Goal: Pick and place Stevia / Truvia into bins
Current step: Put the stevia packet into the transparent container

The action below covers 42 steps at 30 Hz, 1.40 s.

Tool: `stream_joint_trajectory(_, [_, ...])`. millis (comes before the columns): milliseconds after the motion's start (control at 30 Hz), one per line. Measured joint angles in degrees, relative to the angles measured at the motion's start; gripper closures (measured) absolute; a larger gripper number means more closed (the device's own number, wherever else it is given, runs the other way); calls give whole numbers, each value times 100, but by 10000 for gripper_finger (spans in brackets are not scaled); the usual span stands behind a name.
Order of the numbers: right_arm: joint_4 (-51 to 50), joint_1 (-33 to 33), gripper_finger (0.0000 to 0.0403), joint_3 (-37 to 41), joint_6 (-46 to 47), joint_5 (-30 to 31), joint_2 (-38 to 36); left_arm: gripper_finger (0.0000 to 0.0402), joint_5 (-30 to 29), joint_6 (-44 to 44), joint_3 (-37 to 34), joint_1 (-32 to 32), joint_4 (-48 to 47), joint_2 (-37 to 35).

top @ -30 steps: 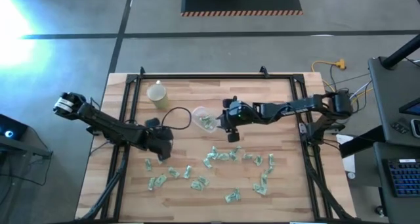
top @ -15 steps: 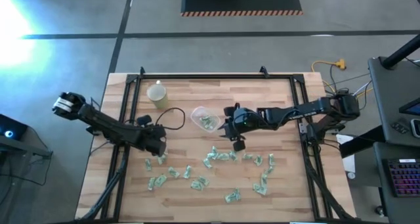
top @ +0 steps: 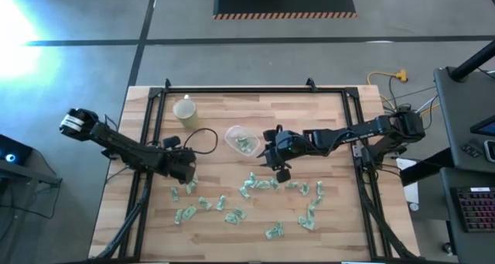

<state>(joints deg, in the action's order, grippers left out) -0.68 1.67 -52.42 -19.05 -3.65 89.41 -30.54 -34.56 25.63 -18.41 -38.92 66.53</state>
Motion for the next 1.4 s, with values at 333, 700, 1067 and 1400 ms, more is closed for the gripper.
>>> stream_joint_trajectory(333, [-1, 9, 280, 0, 62, -3, 0, 265, 268, 228, -297, 388, 269, -155])
stream_joint_trajectory(700, [-5, 48, 282, -3, 149, -1, 0, 317, 586, 194, -304, 504, 549, -282])
stream_joint_trajectory(1067, [-85, 48, 289, -4, 151, -1, 0, 399, 635, 194, -304, 507, 555, -282])
stream_joint_trajectory(1400, [-88, 46, 298, -4, 151, 3, 0, 401, 633, 895, -189, 507, 1404, -293])
